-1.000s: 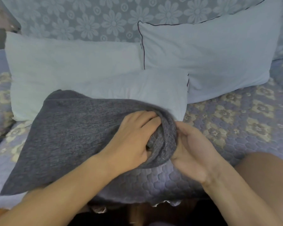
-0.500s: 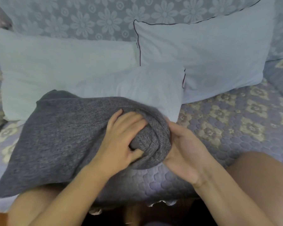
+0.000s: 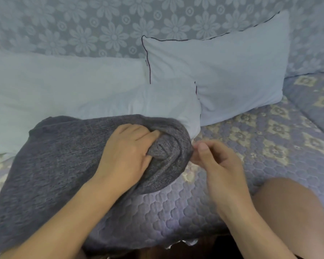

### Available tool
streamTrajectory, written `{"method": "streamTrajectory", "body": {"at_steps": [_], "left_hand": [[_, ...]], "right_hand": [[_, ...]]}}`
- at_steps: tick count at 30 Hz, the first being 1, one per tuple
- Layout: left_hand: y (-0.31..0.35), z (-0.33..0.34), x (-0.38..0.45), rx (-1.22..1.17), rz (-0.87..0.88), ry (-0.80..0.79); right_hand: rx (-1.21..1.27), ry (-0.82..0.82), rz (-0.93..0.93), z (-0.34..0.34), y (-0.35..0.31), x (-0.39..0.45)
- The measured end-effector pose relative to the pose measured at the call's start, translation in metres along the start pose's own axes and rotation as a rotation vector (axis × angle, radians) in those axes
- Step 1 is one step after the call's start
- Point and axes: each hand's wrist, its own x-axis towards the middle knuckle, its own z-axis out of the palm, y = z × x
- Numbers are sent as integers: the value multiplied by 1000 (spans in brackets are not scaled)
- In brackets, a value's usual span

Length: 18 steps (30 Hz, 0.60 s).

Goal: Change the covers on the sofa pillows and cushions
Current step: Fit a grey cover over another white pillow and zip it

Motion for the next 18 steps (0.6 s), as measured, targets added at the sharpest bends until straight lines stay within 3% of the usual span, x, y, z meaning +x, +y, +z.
{"method": "streamTrajectory", "body": {"at_steps": [3, 7, 9, 13, 18], "left_hand": [[18, -17, 0, -32, -110, 123], [38, -32, -7, -314, -504, 312], [37, -32, -14, -424, -608, 393], [35, -51, -12, -327, -523, 422], [23, -115, 26, 147, -148, 565]], "right_hand": [[172, -117, 12, 3, -10, 8], [100, -353, -58, 18, -36, 10], [41, -464, -72, 27, -48, 8], [70, -663, 61, 30, -75, 17], [191, -811, -33, 18, -138, 39]]}}
